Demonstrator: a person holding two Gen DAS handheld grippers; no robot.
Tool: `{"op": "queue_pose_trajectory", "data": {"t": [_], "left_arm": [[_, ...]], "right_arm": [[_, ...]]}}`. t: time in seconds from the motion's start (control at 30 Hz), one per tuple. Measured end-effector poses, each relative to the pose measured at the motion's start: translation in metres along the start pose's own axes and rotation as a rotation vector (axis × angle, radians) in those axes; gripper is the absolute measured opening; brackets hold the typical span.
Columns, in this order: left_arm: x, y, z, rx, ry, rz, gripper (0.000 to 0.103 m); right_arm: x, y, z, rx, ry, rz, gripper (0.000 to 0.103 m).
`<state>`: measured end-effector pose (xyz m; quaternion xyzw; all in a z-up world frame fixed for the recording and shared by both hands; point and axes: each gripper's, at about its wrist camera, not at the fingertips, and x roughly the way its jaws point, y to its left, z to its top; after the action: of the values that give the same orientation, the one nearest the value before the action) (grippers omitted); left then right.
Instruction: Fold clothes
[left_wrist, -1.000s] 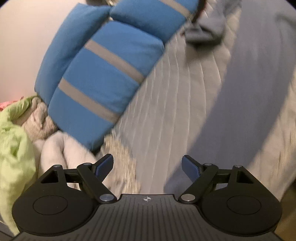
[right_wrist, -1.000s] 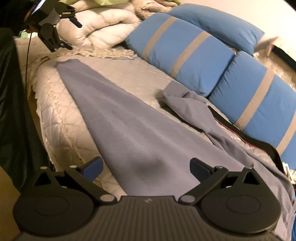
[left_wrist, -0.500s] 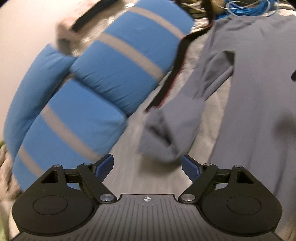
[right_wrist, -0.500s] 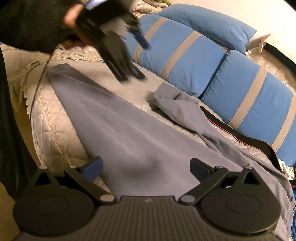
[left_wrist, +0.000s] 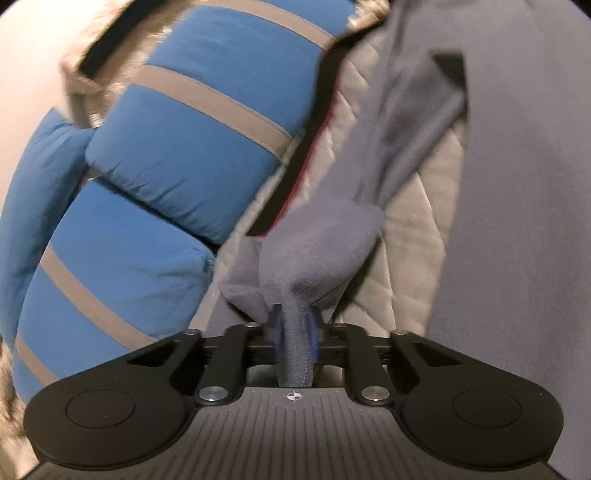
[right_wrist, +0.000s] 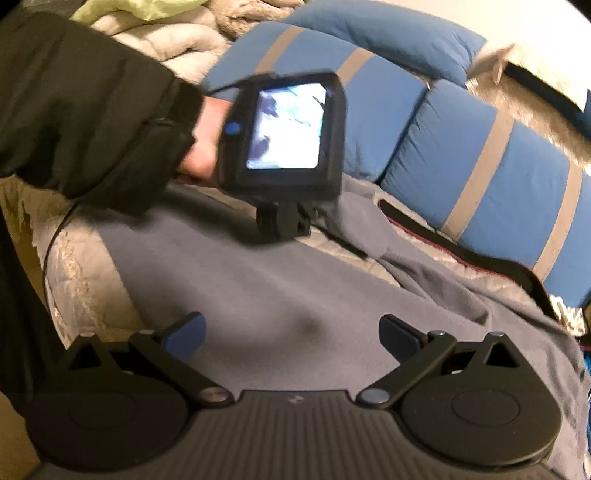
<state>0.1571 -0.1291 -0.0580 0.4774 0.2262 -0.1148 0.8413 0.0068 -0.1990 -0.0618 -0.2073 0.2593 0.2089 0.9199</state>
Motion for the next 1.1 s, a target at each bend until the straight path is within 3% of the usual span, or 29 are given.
{"op": "queue_pose_trajectory", "data": {"t": [0.1, 0.23, 0.33, 0.43, 0.5, 0.63, 0.73, 0.93, 1.1], "left_arm": [[-0.016, 0.026, -0.004, -0.161, -0.051, 0.014, 0.008], [-0.038, 0.077, -0.031, -0.523, -0.084, -0.008, 0.007], [-0.045, 0.118, -0.069, -0.832, -0.089, -0.03, 0.007], [-0.044, 0.149, -0.114, -1.059, -0.033, -0.025, 0.008], [-0.039, 0.16, -0.146, -1.162, 0.016, -0.032, 0.012], [-0.031, 0.169, -0.198, -1.275, 0.157, -0.042, 0.038], [-0.034, 0.174, -0.224, -1.359, 0.18, -0.063, 0.049], [-0.031, 0.184, -0.263, -1.616, 0.194, -0.138, 0.053], [-0.011, 0.182, -0.288, -1.899, 0.188, -0.273, 0.054]], "right_arm": [[0.002, -0.003, -0.002, 0.011, 0.012, -0.012, 0.103], [-0.001, -0.005, -0.003, 0.03, 0.01, -0.02, 0.103], [-0.005, -0.005, -0.004, 0.042, 0.003, -0.01, 0.103], [-0.004, -0.004, -0.005, 0.032, 0.002, -0.018, 0.103], [-0.004, -0.004, -0.005, 0.033, 0.003, -0.019, 0.103], [-0.002, -0.004, -0.003, 0.039, 0.009, -0.025, 0.103], [-0.001, -0.002, -0.001, 0.042, 0.01, -0.035, 0.103], [0.0, 0.003, 0.004, 0.045, -0.003, -0.03, 0.103], [0.002, 0.008, 0.005, 0.019, -0.001, -0.026, 0.103]]}}
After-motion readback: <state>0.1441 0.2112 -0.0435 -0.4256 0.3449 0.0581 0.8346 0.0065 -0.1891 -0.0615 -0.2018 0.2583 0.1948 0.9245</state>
